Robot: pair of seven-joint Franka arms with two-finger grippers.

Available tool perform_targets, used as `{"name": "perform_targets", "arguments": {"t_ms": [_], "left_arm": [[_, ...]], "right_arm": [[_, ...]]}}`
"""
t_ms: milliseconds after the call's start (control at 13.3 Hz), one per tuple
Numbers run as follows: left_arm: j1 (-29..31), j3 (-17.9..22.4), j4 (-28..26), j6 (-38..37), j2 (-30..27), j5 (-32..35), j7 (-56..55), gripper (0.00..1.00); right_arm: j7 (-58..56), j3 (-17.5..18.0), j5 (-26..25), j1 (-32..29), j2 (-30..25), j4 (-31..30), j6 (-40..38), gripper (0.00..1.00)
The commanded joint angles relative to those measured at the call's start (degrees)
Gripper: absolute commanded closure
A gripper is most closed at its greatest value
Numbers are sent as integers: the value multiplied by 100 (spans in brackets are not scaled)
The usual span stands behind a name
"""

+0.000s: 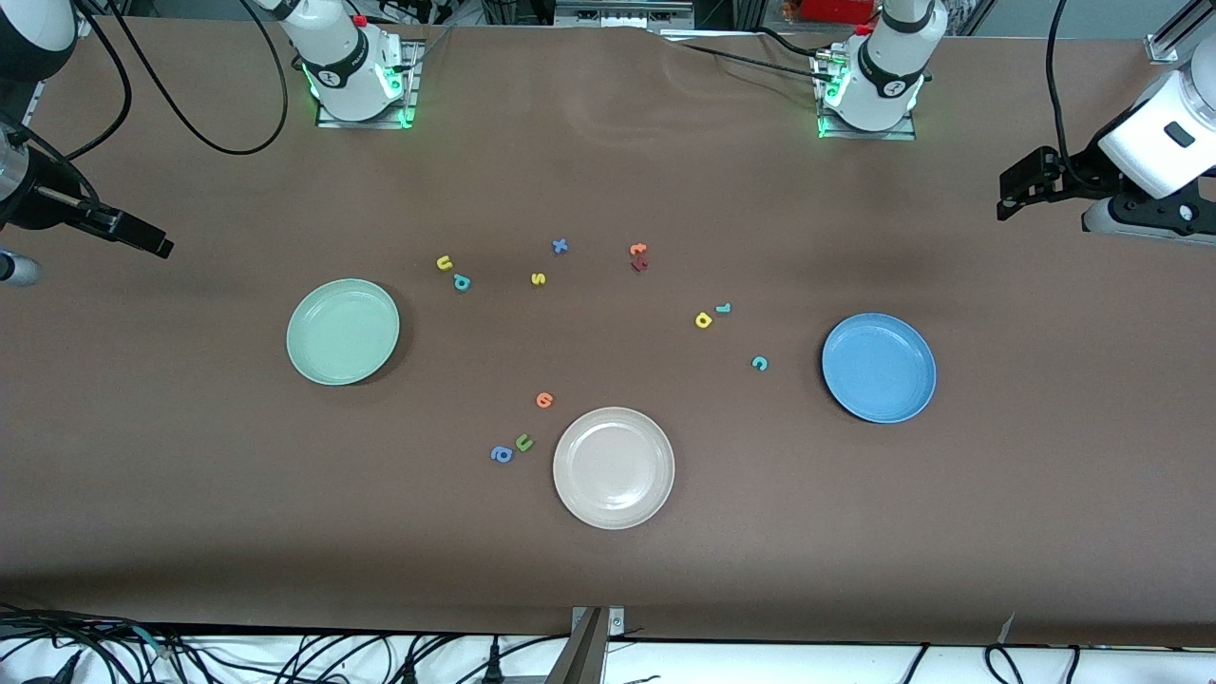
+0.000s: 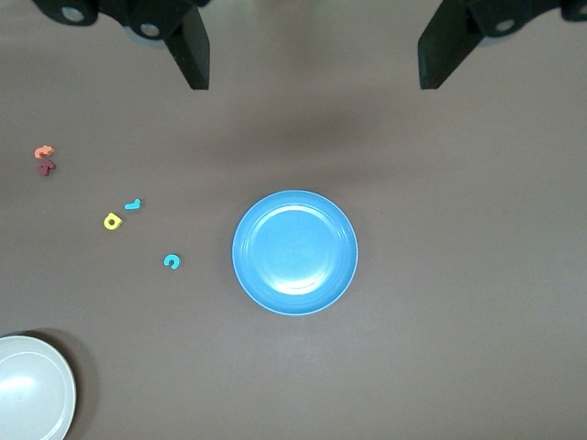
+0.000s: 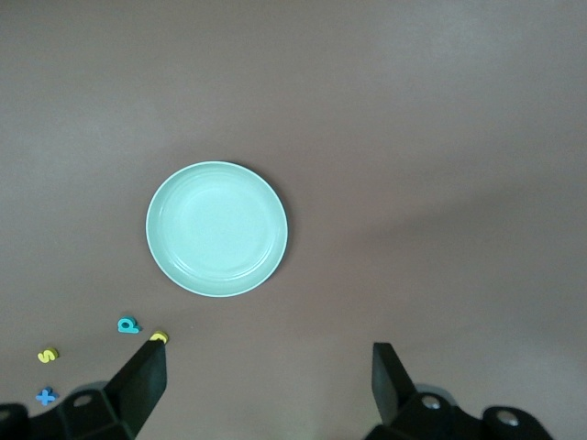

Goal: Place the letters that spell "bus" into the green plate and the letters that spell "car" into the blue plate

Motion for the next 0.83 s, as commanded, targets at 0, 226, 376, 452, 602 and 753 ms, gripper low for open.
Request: {"name": "perform_targets", "arguments": {"t_ms": [0,226,376,452,602,753], "left_arm": [[-12,19,179,-141,79,52,91,0],[-12,19,179,-141,79,52,91,0],[-3,19,179,-141,79,52,91,0],[5,19,179,-141,79,52,91,0],[5,20,179,-141,79,52,91,0],[5,19,179,-141,79,52,91,0]], "right_arm": [[27,-41,39,32,-12,20,-113,1],[28,-41,39,32,-3,11,-122,1],[19,-41,39,32,32,20,-122,1],[27,-41,39,32,41,11,-113,1],[28,-41,39,32,59,20,-113,1],[19,-49,30,32,59,20,-113,1]]}}
